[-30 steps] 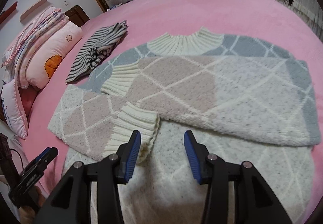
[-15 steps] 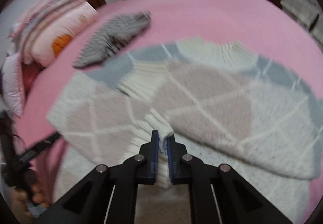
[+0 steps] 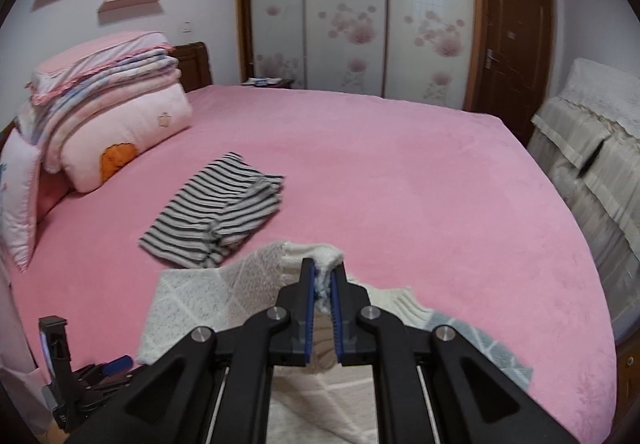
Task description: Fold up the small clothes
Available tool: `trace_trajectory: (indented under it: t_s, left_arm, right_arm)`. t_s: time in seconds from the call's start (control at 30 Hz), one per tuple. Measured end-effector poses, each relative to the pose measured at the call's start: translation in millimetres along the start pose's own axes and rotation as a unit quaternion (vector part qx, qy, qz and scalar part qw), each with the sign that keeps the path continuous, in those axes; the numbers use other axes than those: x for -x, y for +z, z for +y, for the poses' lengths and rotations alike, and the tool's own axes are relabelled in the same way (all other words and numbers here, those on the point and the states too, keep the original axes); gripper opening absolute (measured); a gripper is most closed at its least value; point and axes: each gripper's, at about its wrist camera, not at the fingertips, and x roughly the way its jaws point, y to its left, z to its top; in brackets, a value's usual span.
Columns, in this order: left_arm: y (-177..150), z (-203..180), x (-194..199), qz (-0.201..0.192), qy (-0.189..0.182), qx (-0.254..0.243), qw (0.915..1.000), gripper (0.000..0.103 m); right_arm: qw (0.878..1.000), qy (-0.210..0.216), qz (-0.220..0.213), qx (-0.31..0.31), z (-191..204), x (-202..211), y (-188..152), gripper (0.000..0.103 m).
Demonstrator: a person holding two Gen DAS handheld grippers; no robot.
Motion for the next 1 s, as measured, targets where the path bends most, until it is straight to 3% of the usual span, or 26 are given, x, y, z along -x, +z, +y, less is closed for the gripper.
trace_trajectory:
  t_s: [0.13,0.27,0.4,0.57,0.8,0.9,0.97,1.0]
  left_arm:
    - [6,-8,-4,-0.005,0.012,-0.003,0.9999,0.057]
    - [10,-11,-10,0.006,0.011,0.005,0.9999,0.014]
    - [10,-17,-8,-0.003,0.025,-0.01,0.9996,0.013]
    - [3,-33,-3,-0.015,0.045,-0.062,0.997,0.013]
    - [-5,-56,-4,-0.036,0.096,-0.15,0.9834,0.014]
    - [-3,-54,-4,-0.035,0.092,-0.154,0.9831,0.022]
    - [-2,-51,0,-0.037,0.079,-0.154,0.9842,0.023]
    - [-3,-48,3,-0.037,0.073,-0.155,0.9845,0.023]
  right_arm:
    - [1.0,-0.014,0.015,-0.019,-21,-7,-10,0.007]
    - [0.998,-0.025,0.038,-0.046,-47,-15,-27,0.007]
    - [0.995,-0.038,0.067,-0.064,-71,-30,-49,0.007]
    - [0.988,-0.054,0.113,-0.085,-95,-61,-79,0.007]
    - [0.977,-0.071,0.175,-0.104,-114,-103,-105,0.008]
    - [0.973,-0.07,0.175,-0.131,-128,-96,-108,0.018]
    - [0.973,-0.052,0.165,-0.15,-138,-85,-110,0.034]
    - [0.973,-0.045,0.161,-0.156,-143,-79,-110,0.036]
